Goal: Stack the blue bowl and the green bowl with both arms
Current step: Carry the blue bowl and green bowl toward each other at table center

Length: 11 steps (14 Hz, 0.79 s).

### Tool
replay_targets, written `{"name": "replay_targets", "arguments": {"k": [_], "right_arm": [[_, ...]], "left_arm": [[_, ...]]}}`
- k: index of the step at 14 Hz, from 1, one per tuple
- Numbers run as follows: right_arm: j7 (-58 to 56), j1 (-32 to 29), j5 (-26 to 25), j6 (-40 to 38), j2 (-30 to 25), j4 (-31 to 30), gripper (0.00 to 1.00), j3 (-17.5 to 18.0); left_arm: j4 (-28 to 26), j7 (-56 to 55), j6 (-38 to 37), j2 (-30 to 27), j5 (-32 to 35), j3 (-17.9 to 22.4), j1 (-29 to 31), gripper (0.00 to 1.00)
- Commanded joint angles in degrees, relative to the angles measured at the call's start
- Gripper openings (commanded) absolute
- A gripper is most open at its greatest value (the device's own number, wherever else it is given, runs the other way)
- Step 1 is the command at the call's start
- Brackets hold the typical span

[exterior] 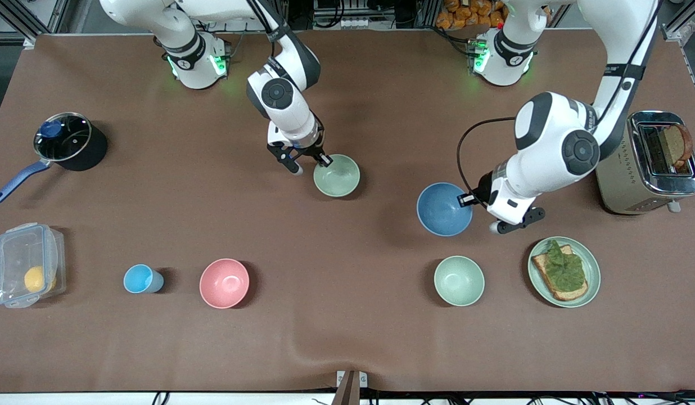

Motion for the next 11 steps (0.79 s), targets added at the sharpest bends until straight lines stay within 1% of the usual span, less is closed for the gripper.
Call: {"name": "replay_targets", "arguments": {"k": [1, 2, 3, 4, 5, 7, 8, 9, 10, 11], "right_arm": [[2.1, 1.6, 0.84, 2.2, 1.97, 0.89, 0.0, -0.59], [2.36, 1.42, 0.84, 1.85, 1.8, 0.89, 0.05, -0.59], [2.45, 1.07, 0.84, 1.15, 1.36, 0.89, 0.34, -0.59], [3.41, 1.07, 0.84, 0.88, 1.27, 0.89, 0.58, -0.59], [4.2, 1.16, 0.75, 0.79, 1.36, 0.89, 0.7, -0.59], [4.12, 0.98, 0.75, 0.53, 0.92, 1.06, 0.75, -0.59], [4.21, 0.81, 0.75, -0.6, 0.4, 1.41, 0.81, -0.68], [4.21, 0.72, 0.75, -3.66, -0.04, 2.72, 0.88, -0.85], [4.21, 0.46, 0.75, -8.65, -0.22, 4.73, 0.89, -1.03], [4.47, -0.24, 0.75, -14.01, -0.22, 7.02, 0.98, -1.12]], "left_arm": [[-3.34, -0.39, 1.55, -2.99, -1.63, -1.43, 0.4, 0.0], [-3.25, -0.39, 1.56, -2.73, -1.63, -2.22, 0.4, 0.0], [-3.42, 0.56, 1.56, -2.55, -1.37, -2.75, 0.31, 0.0], [-3.42, 0.75, 1.56, -2.2, -0.84, -2.93, 0.22, 0.0], [-3.34, 1.45, 1.56, -1.85, -0.66, -3.02, 0.22, 0.0], [-2.81, 1.72, 1.82, -1.49, -0.66, -3.02, 0.05, 0.0], [-2.72, 1.72, 2.43, -1.06, -0.66, -3.1, -0.13, 0.0], [-2.63, 1.45, 3.39, -0.88, -0.83, -3.71, -0.91, 0.0], [-2.63, 0.67, 4.27, -0.7, -1.01, -3.81, -1.79, 0.0], [-2.63, 0.4, 4.45, -0.7, -1.1, -3.81, -2.5, 0.0]]}}
